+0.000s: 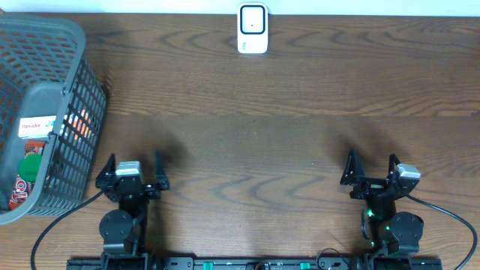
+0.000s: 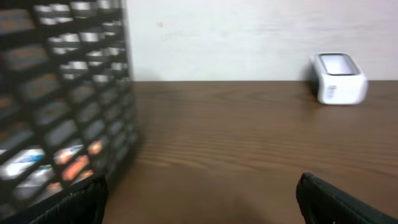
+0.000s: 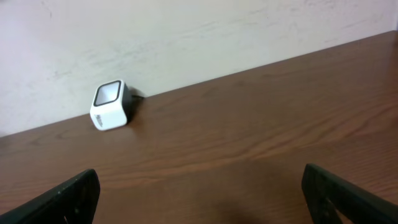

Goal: Scan the item barcode
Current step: 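Move the left gripper toward the grey basket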

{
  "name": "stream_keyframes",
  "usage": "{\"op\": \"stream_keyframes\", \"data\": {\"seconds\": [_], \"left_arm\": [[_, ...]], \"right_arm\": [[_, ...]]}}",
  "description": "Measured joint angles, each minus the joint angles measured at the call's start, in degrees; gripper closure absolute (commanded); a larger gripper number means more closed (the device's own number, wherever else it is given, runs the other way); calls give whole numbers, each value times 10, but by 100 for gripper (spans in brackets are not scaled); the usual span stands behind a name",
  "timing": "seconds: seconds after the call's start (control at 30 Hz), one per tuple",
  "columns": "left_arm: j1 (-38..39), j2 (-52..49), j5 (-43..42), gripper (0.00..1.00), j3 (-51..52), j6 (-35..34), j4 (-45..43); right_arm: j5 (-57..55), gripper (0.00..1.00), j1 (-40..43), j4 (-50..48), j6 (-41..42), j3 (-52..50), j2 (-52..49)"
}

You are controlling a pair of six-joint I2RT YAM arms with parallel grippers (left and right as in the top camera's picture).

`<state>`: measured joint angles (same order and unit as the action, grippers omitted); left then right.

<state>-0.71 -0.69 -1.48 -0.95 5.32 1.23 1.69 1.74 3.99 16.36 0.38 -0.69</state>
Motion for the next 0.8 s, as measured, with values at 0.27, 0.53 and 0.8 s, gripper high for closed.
{"op": "stream_keyframes", "data": {"seconds": [0.27,0.53,0.8], "left_arm": [[0,-9,-157,3,-28,-15,43],[0,-178,-197,3,-273,-37,146],[0,-458,-206,3,-654,-42,407]], "right_arm": [[0,1,0,0,0,0,0],[0,1,0,0,0,0,0],[0,1,0,1,0,0,0]]}}
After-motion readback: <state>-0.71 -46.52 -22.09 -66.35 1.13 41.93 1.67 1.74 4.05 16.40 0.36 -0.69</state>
